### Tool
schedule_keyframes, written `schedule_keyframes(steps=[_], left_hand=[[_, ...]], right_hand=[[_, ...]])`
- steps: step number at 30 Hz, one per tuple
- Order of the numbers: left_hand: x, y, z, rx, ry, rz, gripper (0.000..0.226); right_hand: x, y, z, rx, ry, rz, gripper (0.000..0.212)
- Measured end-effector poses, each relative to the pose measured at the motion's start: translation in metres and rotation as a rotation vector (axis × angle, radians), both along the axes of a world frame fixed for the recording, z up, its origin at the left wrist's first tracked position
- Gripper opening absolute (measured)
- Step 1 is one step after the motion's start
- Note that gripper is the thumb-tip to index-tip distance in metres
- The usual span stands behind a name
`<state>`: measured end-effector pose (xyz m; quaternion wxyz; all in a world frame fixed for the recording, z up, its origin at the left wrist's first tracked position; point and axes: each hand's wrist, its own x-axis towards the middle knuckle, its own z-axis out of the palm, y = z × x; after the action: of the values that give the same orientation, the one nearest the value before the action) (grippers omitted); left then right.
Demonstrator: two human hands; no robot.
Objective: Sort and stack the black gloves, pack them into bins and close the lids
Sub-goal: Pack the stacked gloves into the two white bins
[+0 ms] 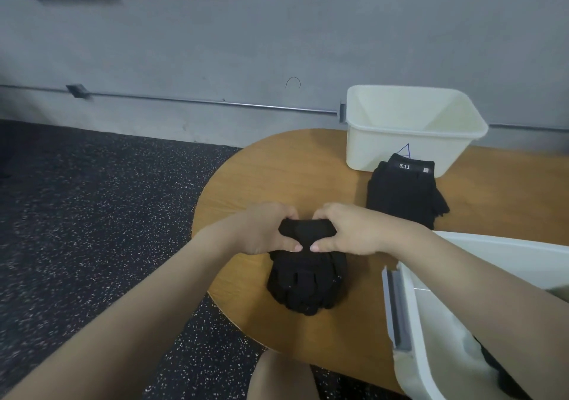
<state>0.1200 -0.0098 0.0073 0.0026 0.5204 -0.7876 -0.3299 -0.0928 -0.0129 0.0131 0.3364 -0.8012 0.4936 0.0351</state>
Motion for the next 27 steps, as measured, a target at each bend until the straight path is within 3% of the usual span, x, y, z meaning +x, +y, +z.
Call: schedule_keyframes(steps=[4,11,19,23,27], left_hand=[[0.001,0.021,0.014,-0.079,0.04,-0.003,0.021],[0.007,0.069,0.071,-0.286,0.161,0.041,0.024],[-0.032,0.128,0.113,-0.386,0.626,0.209,0.022],[-0.07,0.152,0.11,-0.364,0.729,0.254,0.02],[-0.1,0.161,0.104,-0.262,0.751,0.172,0.024]], right_hand=[[0.0,0.013,0.016,0.016,-0.072,-0.021,0.022],[-0.01,0.058,0.062,-0.082,-0.45,-0.143,0.025],[-0.041,0.127,0.105,-0.184,-0.911,-0.352,0.029],[-0.069,0.156,0.106,-0.3,-0.905,-0.406,0.031],[-0.102,0.177,0.106,-0.391,-0.788,-0.387,0.032]])
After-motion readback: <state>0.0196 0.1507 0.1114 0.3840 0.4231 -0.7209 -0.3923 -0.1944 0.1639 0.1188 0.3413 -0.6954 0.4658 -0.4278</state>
